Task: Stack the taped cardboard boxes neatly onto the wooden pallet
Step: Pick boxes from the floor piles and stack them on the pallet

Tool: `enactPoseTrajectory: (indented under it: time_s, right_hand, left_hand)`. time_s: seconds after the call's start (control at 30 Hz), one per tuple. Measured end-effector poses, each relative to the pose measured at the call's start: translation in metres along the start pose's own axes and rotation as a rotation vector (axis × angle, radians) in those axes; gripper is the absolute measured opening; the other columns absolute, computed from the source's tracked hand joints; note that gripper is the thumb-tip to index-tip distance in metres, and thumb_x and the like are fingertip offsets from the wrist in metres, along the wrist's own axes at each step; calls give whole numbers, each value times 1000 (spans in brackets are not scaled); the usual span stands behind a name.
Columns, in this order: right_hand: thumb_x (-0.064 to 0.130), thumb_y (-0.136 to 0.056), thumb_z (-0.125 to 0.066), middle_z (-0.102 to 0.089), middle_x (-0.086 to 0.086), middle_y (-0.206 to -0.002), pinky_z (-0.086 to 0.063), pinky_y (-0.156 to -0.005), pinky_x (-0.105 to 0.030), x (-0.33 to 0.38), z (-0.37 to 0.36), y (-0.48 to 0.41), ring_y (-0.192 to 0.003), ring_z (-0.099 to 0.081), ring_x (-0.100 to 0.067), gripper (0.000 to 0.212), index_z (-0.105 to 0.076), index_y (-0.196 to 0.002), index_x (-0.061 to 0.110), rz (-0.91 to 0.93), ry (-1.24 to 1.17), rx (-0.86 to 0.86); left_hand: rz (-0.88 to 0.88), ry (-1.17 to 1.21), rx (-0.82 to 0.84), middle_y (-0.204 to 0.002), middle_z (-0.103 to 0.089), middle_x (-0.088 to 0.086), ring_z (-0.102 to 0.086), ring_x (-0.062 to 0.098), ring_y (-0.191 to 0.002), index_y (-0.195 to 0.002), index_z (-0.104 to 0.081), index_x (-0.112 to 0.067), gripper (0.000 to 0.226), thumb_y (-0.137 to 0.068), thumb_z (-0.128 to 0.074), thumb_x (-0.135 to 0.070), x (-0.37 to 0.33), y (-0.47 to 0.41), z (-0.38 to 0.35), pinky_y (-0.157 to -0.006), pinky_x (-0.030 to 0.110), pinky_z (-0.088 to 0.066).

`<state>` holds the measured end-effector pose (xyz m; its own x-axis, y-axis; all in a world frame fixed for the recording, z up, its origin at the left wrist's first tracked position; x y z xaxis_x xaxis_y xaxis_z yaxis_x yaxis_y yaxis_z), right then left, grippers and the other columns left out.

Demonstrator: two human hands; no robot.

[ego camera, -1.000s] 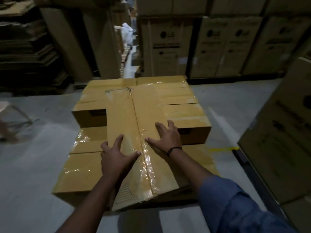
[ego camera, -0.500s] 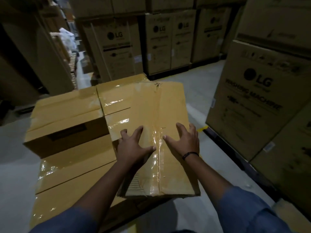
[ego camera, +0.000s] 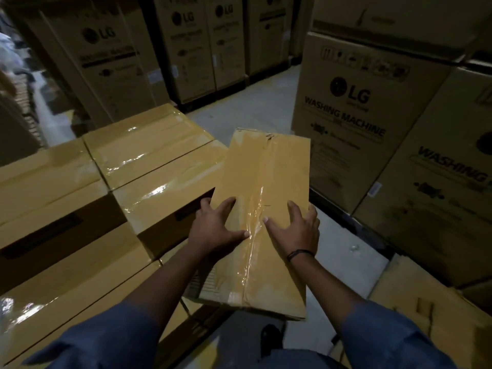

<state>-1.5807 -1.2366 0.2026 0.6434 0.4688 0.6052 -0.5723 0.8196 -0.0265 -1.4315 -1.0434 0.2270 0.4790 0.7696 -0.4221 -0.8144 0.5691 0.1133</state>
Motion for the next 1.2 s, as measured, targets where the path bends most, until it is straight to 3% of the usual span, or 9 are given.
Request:
enactPoseTrajectory:
  time_s: [0.3,0.6,0.93,1.1,1.2]
  right_hand:
    - [72,-77,-69,-17,-8,-160,-44,-108,-48,-16,-39,37,-139,-33,-33,81,-47,-146,35,-163,-19,-58]
    - [72,-78,-68,-18,-5,-158,-45,-108,-48,14,-109,111,-139,-33,-33,76,-50,-143,37,-407,-69,-173]
    - [69,-79,-67,-14,-5,-164,-41,-112,-45,44,-185,139,-144,-29,-32,79,-45,-149,37,-508,-103,-117]
    - [57,-85,-70,-6,0,-169,-38,-116,-43,38,-226,126,-151,-20,-30,79,-37,-154,38,-520,-165,2]
    - [43,-88,-72,-2,0,-170,-31,-121,-45,36,-249,124,-155,-10,-29,80,-32,-157,36,-501,-226,75]
  left_hand:
    - [-110,-33,178,-163,-11,7,-29,41,-146,-157,-23,-53,115,-61,-81,-78,31,-26,-29,-112,56,-44]
    - [-298,-140,360,-168,-3,10,-21,42,-151,-156,-17,-56,114,-63,-81,-77,104,-48,-34,-115,58,-40]
    - [-394,-206,491,-168,-2,15,-13,44,-153,-159,-18,-51,113,-67,-78,-77,172,-85,-44,-119,59,-34]
    - [-420,-431,518,-169,-8,21,-3,46,-154,-161,-12,-49,108,-75,-68,-81,198,-113,-62,-122,59,-20]
    - [-418,-543,583,-172,7,14,11,48,-154,-163,-9,-44,104,-81,-68,-73,216,-113,-74,-123,63,-5]
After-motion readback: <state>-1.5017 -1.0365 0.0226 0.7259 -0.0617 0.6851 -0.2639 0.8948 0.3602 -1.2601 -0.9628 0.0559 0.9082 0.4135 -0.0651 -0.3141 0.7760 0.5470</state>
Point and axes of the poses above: each hand's wrist, its own y-axis away from the middle knuckle, its own z-axis out of the back of the hand, x = y × z, the point moved 8 cm from there along -y, towards the middle knuckle
